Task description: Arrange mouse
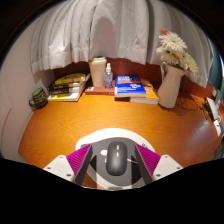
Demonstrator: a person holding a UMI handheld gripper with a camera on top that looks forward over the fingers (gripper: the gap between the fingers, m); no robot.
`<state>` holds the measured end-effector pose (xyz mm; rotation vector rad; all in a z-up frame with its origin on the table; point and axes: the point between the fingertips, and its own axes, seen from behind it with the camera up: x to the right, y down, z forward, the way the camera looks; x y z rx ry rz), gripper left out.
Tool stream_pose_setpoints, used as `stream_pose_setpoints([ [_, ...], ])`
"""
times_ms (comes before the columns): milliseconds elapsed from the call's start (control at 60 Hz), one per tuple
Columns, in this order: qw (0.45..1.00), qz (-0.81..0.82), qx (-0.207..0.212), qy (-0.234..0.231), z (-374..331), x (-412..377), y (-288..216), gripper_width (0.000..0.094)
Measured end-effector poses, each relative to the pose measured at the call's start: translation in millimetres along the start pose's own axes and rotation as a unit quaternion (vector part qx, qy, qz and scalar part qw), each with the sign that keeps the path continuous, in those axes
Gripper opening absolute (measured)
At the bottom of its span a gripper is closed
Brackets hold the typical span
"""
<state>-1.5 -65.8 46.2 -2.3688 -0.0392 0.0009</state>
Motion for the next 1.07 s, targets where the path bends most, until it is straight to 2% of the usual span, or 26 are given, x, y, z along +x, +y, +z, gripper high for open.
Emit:
stream_pose_setpoints([
  [250,0.997,0.010,0.073,0.025,-125.8,-5.3,-54.8,0.0857],
  [450,0.990,0.041,0.125,0.041,-217.0,-12.5,-56.3,0.0854],
  [650,0.990,0.047,0.120,0.049,-261.9,-16.5,-23.0,0.0851],
  [1067,0.996,0.025,0.080,0.041,-274.3,-36.8,30.5,0.0852],
])
